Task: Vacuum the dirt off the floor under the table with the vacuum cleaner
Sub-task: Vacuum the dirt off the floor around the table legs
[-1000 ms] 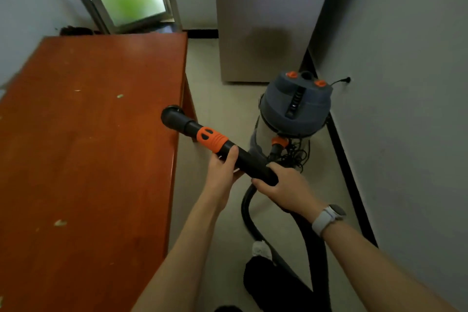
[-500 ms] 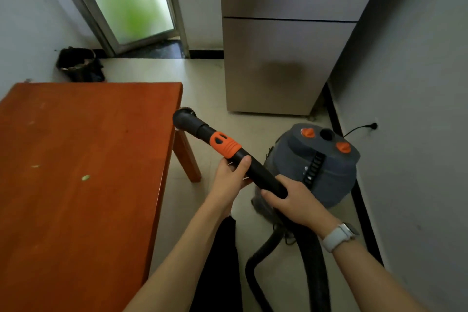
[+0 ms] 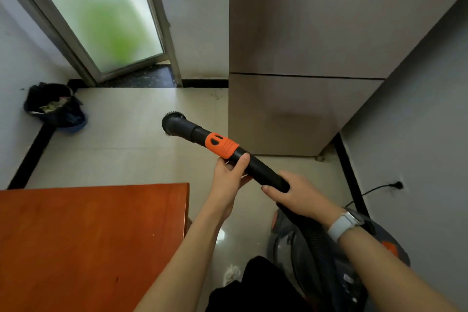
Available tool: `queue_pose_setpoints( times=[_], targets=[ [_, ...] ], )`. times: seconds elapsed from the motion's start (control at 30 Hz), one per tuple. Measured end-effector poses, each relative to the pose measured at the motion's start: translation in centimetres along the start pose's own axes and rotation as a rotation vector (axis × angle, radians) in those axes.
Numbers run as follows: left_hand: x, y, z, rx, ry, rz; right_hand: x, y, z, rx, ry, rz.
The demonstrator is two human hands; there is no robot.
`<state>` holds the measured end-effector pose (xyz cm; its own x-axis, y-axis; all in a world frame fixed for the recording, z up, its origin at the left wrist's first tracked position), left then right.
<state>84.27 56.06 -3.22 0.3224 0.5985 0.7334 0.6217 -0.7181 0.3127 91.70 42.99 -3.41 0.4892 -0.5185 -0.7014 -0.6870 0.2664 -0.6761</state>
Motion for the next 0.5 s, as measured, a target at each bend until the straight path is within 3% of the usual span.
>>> queue_pose_setpoints(
  times=[0.5],
  targets=[
    [14.7, -6.6, 17.4, 0.267, 0.056, -0.165, -3.6, -4.6, 26.7, -0.261, -0.206, -0.061]
  ],
)
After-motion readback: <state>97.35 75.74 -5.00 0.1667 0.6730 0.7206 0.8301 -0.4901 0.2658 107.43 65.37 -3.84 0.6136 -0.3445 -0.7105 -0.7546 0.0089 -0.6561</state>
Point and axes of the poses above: each hand's wrist, its own z-axis towards the middle knuckle, its own y-axis out of the palm, x = y × z, the point moved 7 cm from there along z, towards the middle knuckle, and after that the axes turned 14 degrees about -y, right-handed, at the moved point
